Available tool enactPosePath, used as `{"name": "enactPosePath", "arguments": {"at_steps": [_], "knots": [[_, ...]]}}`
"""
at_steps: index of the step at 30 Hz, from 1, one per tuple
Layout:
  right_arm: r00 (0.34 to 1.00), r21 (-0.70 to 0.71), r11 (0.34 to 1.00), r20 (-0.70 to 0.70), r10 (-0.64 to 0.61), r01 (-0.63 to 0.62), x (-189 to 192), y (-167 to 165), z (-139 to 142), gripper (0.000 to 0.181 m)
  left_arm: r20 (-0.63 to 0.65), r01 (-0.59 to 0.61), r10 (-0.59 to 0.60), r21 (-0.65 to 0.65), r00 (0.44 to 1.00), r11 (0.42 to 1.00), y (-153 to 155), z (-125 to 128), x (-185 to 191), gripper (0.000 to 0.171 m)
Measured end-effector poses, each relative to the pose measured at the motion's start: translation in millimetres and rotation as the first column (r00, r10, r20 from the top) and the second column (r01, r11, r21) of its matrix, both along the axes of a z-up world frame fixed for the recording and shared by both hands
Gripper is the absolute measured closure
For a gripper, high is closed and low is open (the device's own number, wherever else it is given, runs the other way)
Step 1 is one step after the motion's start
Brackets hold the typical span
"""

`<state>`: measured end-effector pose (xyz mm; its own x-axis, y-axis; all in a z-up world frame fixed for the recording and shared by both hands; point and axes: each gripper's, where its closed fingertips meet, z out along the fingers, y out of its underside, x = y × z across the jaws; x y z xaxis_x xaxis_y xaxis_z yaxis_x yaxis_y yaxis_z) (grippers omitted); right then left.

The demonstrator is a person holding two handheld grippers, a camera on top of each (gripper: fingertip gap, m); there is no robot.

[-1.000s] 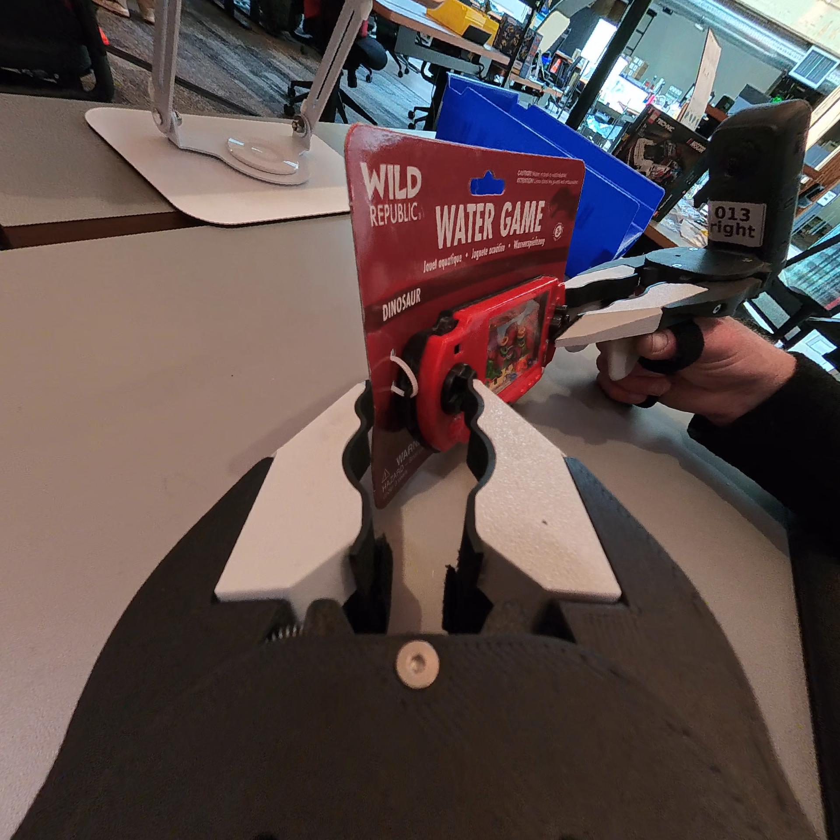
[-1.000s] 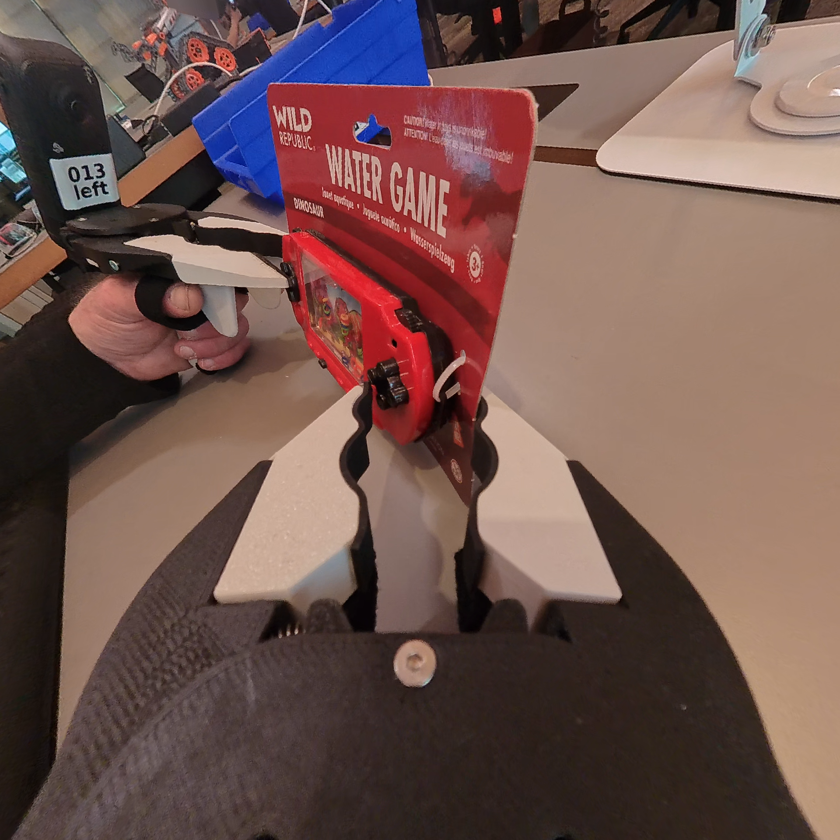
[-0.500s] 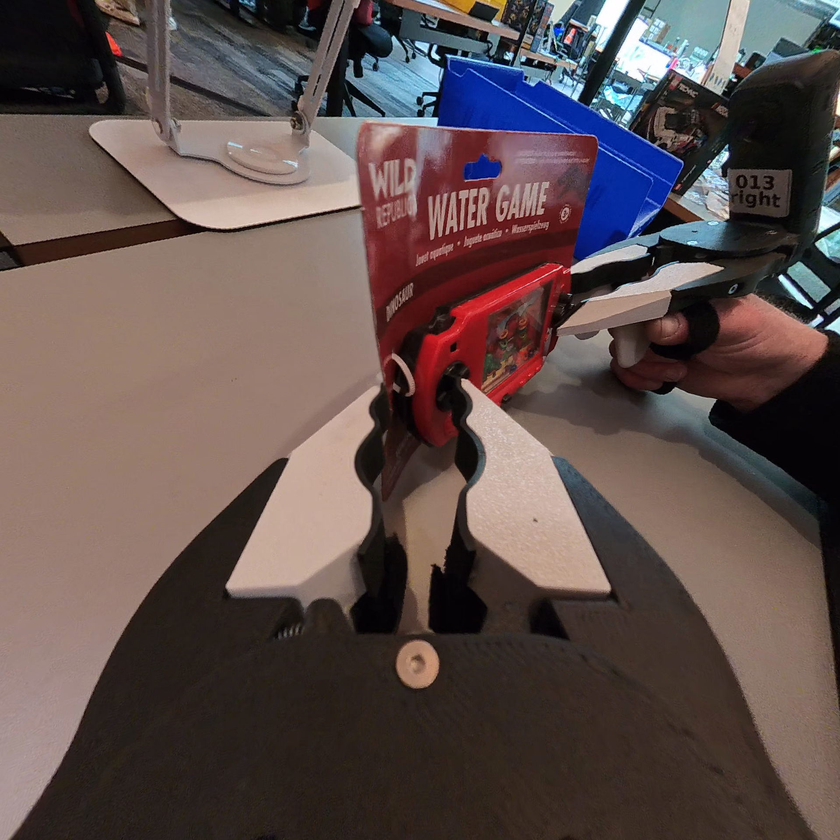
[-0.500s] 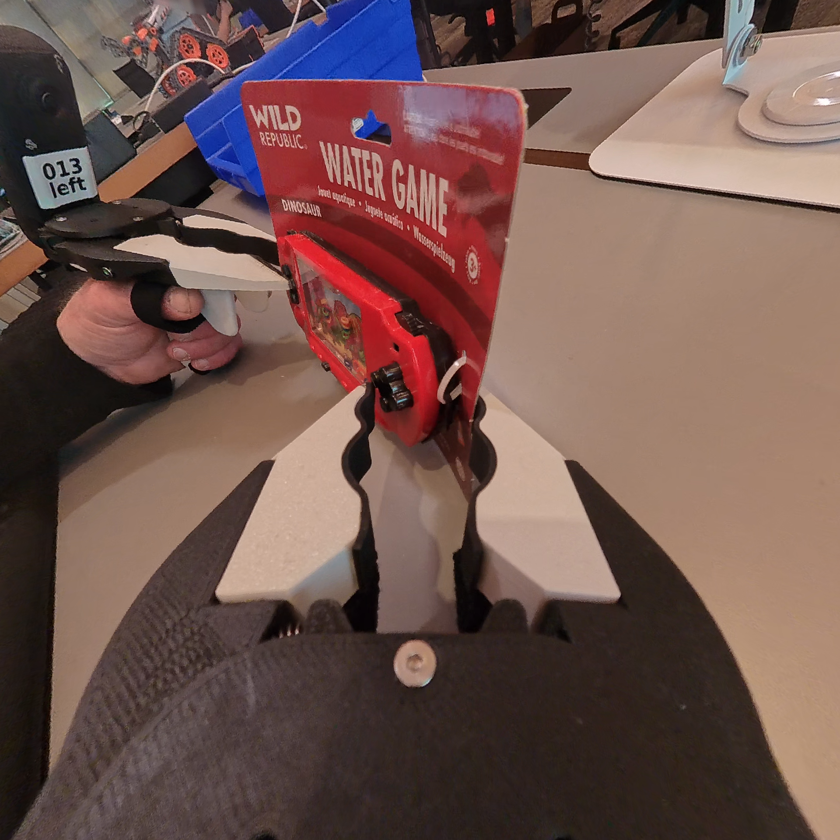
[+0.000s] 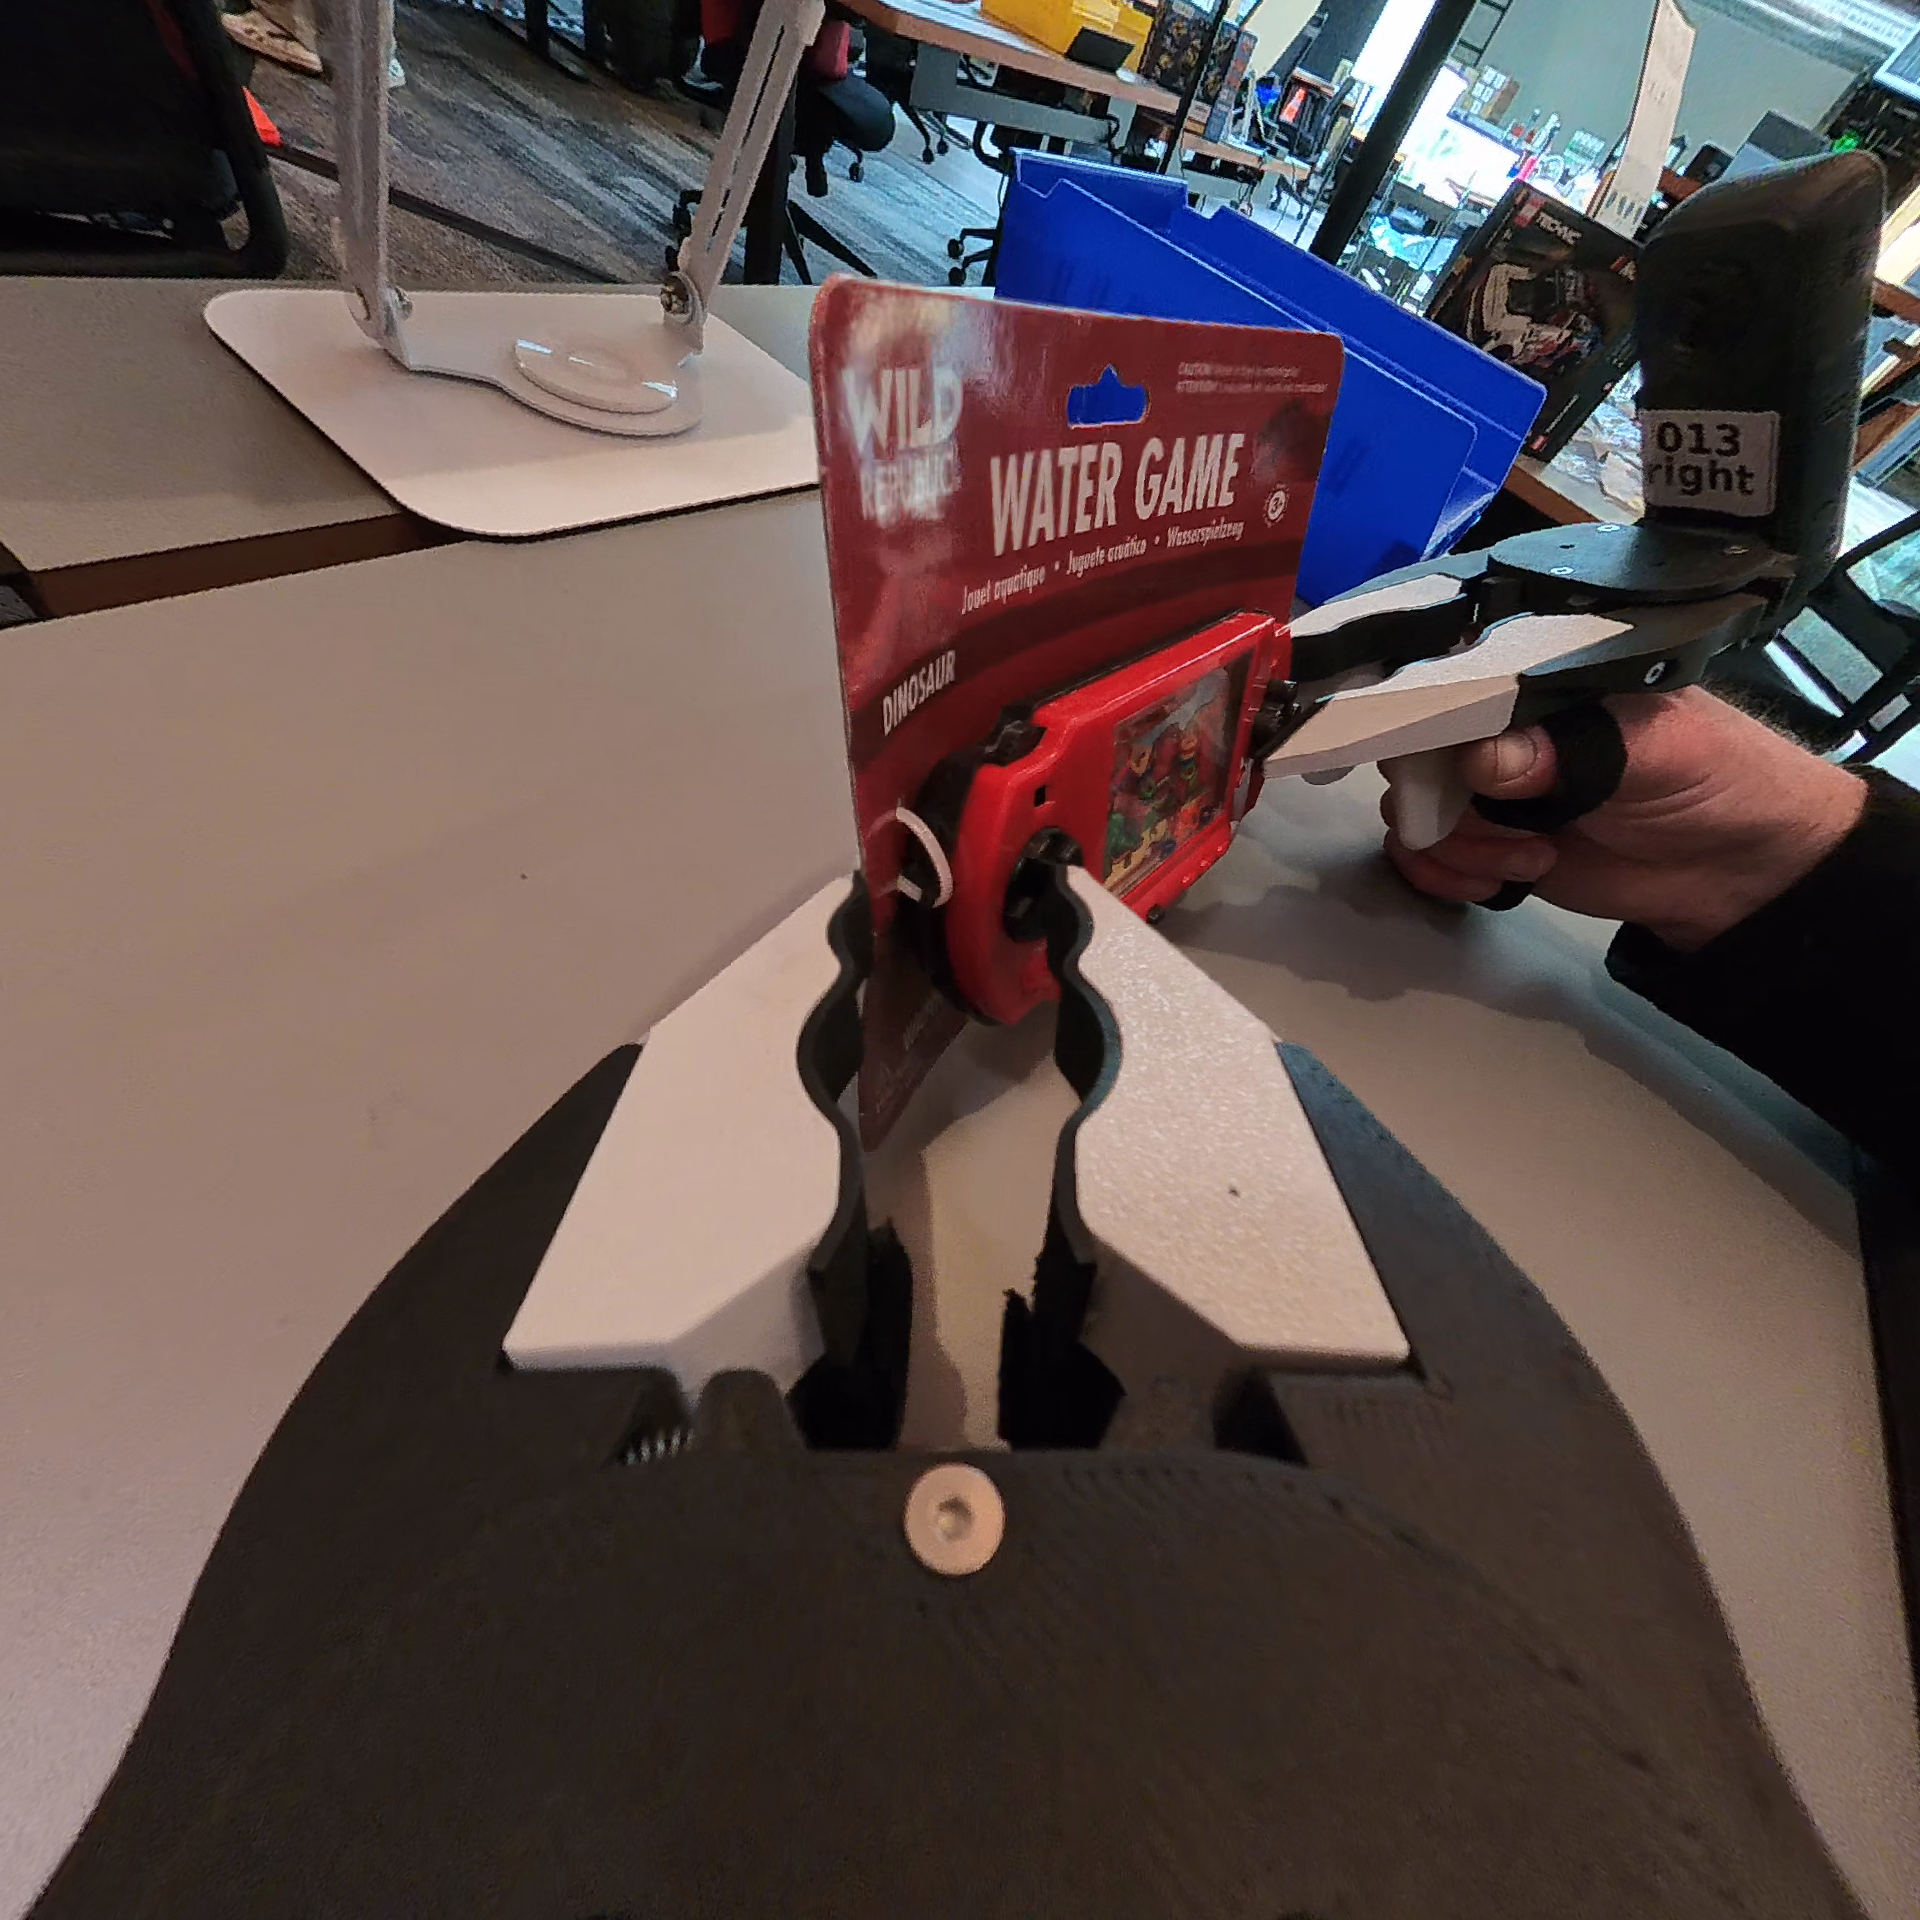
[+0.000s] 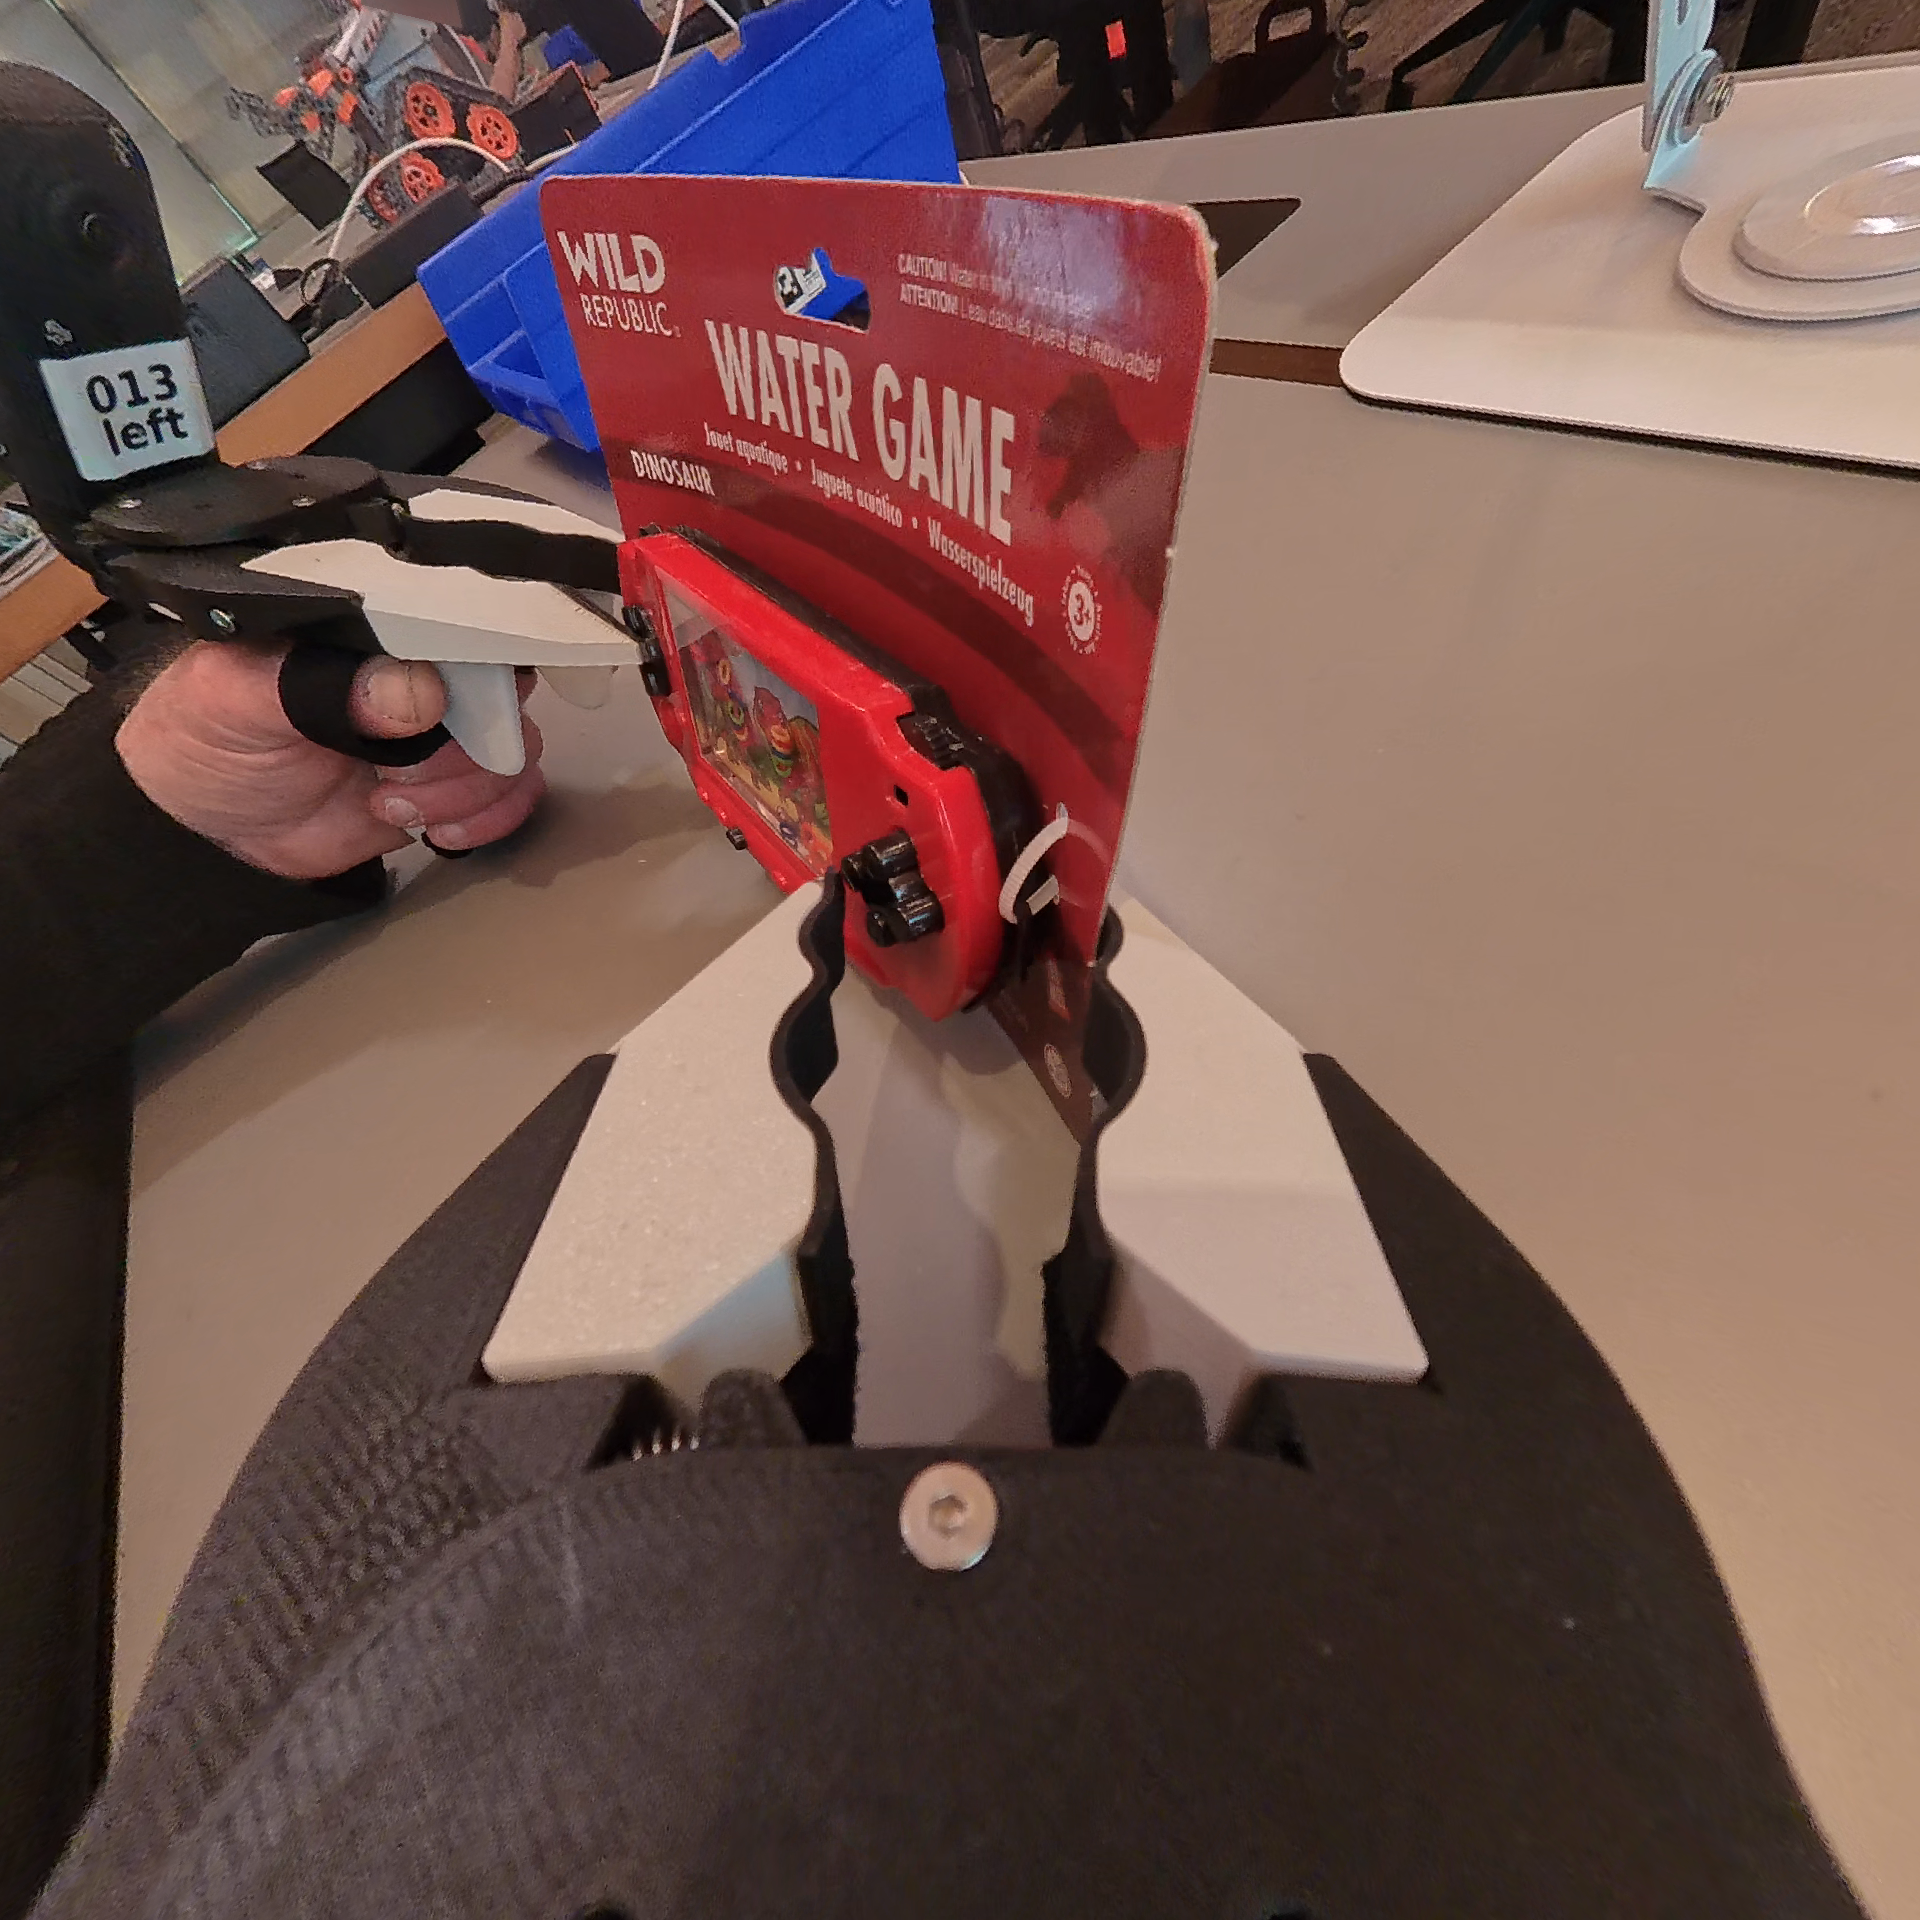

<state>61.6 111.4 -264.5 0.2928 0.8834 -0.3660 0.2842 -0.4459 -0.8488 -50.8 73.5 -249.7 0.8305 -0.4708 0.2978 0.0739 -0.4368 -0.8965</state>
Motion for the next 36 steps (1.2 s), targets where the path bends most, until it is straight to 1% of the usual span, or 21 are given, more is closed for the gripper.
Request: {"name": "enactPosePath", "arguments": {"at_steps": [2,8,27,36], "knots": [[1.000,-0.001,1.000,0.001,0.002,-0.002,-0.3,-0.5,-0.2,0.138,0.002,-0.001,0.001,-0.005,1.000,1.000,0.0,-1.6,-0.5,0.136],[1.000,0.003,1.000,0.003,0.003,-0.003,-0.2,-0.4,0.0,0.138,0.012,-0.005,0.005,-0.009,1.000,1.000,-0.3,-1.9,-0.7,0.133],[0.999,0.013,1.000,-0.028,-0.021,0.021,1.4,2.5,6.7,0.137,0.023,-0.001,0.001,0.002,1.000,1.000,-0.9,0.1,0.4,0.135],[0.999,0.007,1.000,-0.031,-0.008,0.008,1.6,1.6,4.6,0.144,0.013,0.004,-0.004,0.007,1.000,1.000,-1.6,0.3,1.4,0.136]]}}
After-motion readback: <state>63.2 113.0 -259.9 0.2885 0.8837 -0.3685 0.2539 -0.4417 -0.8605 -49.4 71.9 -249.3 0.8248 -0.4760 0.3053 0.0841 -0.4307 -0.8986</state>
